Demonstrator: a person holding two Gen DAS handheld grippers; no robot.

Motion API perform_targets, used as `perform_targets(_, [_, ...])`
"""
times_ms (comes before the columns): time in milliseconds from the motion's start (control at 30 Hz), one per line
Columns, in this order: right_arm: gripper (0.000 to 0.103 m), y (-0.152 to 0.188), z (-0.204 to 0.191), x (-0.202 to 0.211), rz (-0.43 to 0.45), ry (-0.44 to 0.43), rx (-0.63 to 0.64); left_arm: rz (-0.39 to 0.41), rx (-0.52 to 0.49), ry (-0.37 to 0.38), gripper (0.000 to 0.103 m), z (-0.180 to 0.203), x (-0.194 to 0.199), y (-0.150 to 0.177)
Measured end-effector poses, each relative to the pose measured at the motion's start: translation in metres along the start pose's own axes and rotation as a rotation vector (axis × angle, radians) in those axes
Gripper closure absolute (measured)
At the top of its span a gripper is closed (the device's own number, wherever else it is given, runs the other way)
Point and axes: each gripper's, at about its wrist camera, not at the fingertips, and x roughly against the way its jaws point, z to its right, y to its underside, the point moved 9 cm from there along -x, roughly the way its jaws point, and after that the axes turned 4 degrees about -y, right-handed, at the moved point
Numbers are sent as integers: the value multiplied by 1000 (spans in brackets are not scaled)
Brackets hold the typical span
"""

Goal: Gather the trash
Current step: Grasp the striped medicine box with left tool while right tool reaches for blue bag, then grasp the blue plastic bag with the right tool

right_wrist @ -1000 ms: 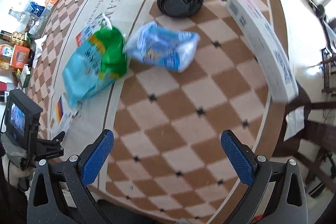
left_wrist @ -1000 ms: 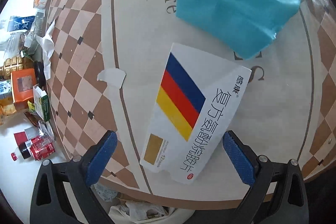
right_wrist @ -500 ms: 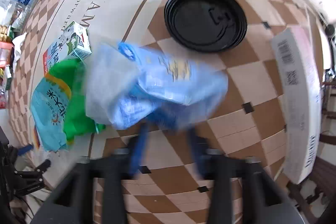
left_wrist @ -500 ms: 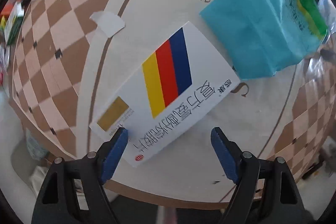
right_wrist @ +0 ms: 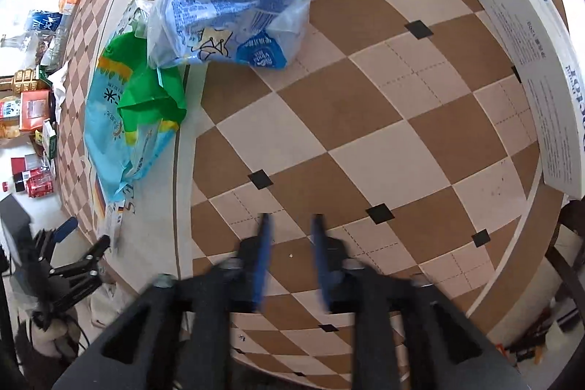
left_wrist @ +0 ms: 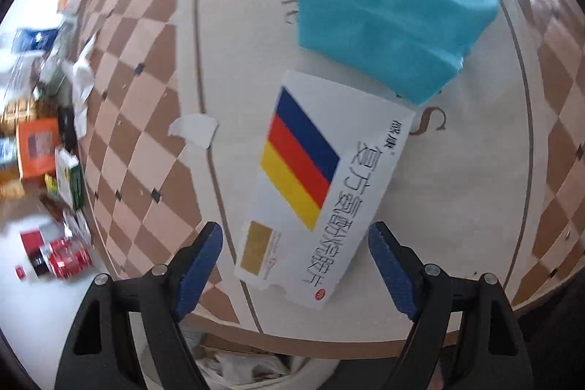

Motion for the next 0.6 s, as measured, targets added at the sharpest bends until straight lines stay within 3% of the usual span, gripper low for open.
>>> perform_targets(133, [48, -6, -21, 17, 28, 18, 50, -37, -106, 32, 14, -6, -9, -1])
perform_targets(267, [48, -19, -39, 32, 57, -6, 60, -53, -80, 132, 15, -10, -10, -1])
perform_targets(367, [48, -24, -47, 39, 69, -29, 53, -44, 28, 242, 28, -18, -6, 4])
perform_targets(533, [48, -24, -55, 46, 90, -48, 41, -58, 264, 308, 28, -27, -6, 19])
perform_targets(600, [48, -25, -53, 49, 105, -54, 26, -71, 399, 381, 28, -20, 0, 27])
